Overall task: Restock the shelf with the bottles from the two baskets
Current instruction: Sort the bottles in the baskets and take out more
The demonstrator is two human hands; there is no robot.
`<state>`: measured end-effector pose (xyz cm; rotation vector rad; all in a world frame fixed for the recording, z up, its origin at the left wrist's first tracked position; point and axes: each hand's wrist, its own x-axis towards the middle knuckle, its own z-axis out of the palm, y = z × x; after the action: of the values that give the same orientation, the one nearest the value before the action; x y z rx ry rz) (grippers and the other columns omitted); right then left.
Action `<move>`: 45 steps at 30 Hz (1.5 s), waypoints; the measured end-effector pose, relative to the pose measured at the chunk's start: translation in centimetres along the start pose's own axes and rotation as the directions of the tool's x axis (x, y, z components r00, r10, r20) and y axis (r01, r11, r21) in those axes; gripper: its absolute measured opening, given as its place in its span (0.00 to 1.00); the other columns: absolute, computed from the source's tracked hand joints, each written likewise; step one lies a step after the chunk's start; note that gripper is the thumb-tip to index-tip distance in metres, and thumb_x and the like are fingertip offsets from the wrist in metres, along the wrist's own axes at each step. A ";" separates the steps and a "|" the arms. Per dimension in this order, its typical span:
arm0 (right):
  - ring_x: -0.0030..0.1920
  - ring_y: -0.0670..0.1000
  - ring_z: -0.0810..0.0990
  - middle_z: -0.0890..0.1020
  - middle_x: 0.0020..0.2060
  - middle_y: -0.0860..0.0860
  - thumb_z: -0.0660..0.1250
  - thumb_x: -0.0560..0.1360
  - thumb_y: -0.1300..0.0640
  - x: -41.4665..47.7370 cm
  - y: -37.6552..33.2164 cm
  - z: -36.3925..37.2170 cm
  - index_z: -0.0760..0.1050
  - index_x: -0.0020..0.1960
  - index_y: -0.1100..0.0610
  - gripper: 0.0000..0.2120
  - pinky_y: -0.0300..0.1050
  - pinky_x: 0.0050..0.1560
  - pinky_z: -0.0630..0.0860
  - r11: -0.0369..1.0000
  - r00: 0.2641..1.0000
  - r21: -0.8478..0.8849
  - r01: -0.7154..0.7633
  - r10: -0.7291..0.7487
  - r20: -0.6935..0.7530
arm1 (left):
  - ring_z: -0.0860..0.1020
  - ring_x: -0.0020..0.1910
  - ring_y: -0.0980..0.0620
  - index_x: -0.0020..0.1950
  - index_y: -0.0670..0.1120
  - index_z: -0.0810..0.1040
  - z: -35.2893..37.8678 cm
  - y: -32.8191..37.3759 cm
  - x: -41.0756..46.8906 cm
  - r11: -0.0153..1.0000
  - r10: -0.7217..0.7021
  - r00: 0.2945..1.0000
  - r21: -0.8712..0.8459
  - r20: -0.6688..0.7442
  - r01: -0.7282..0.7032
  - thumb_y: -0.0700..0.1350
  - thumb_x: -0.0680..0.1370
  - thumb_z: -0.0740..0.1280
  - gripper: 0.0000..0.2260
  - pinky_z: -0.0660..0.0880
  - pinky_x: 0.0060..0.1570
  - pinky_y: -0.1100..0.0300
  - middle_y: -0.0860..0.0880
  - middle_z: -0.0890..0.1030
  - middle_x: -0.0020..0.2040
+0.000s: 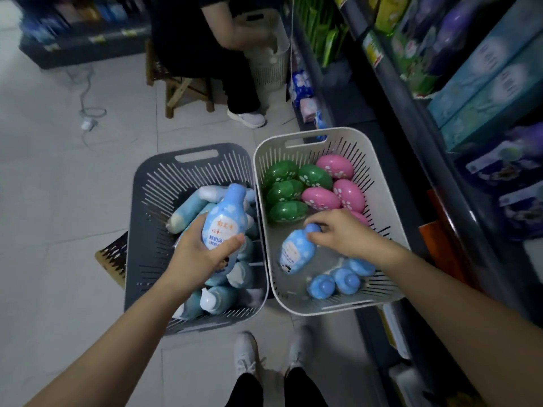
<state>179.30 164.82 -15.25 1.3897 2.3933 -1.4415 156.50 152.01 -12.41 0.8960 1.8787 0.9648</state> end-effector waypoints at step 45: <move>0.49 0.43 0.81 0.82 0.51 0.47 0.65 0.74 0.66 -73.5 -17.8 -13.6 0.77 0.59 0.57 0.14 0.32 0.56 0.74 0.943 -0.277 0.155 -0.294 0.071 -0.958 | 0.78 0.37 0.63 0.53 0.61 0.68 23.7 40.8 -41.4 0.510 0.854 0.121 -0.766 0.507 -0.391 0.60 0.75 0.62 0.09 0.76 0.38 0.61 0.55 0.76 0.46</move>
<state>216.69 121.96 36.46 3.5711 2.0665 0.6220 203.25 142.07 28.24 1.5789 0.1916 1.0481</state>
